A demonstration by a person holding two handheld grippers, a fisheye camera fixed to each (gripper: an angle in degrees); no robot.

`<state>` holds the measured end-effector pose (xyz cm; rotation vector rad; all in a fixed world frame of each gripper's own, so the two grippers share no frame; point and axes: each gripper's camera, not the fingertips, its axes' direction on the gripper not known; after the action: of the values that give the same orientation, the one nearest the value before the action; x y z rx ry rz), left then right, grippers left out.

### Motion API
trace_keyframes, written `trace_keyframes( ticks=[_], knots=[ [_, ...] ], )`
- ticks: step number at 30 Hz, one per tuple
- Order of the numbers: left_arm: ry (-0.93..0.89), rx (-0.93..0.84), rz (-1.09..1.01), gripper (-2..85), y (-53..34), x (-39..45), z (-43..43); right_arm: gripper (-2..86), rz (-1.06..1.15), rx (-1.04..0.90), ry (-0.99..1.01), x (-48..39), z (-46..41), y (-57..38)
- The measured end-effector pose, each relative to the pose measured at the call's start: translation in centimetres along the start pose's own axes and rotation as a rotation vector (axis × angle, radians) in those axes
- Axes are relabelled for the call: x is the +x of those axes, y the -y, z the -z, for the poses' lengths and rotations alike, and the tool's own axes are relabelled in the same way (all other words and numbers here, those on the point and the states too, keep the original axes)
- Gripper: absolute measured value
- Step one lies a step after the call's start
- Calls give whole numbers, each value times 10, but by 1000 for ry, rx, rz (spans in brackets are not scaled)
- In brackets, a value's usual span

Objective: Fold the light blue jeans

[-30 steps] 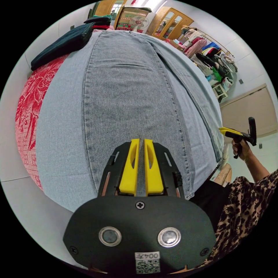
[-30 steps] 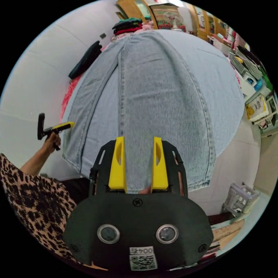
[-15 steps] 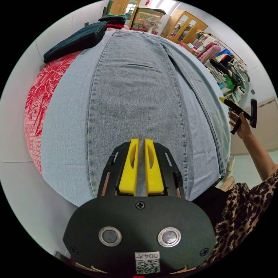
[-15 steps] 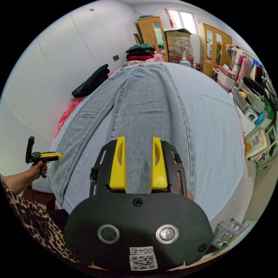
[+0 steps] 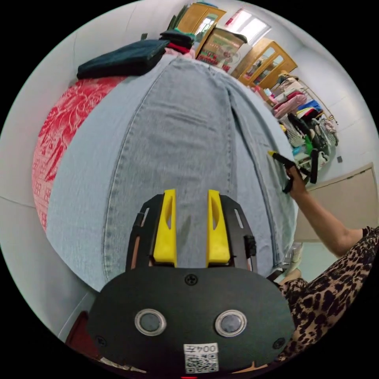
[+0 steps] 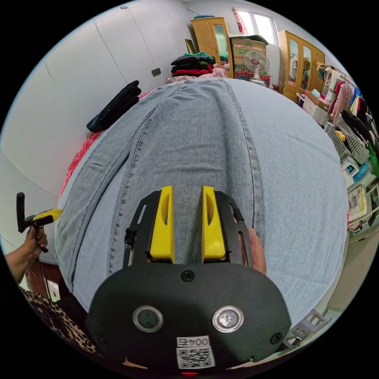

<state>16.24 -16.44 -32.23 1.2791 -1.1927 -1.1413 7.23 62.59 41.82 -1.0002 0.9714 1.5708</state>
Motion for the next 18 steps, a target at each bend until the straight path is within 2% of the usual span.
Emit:
trace_keyframes(
  ticks=[3,10,18],
  knots=[
    [-40,71,-37,142,41,2,4,91,-5,-1,-14,5,8,6],
    [-263,209,-88,175,174,-18,-20,68,-62,5,2,24,26,22],
    [-464,378,-44,183,309,-50,-74,61,-50,-7,-1,42,51,48]
  ],
)
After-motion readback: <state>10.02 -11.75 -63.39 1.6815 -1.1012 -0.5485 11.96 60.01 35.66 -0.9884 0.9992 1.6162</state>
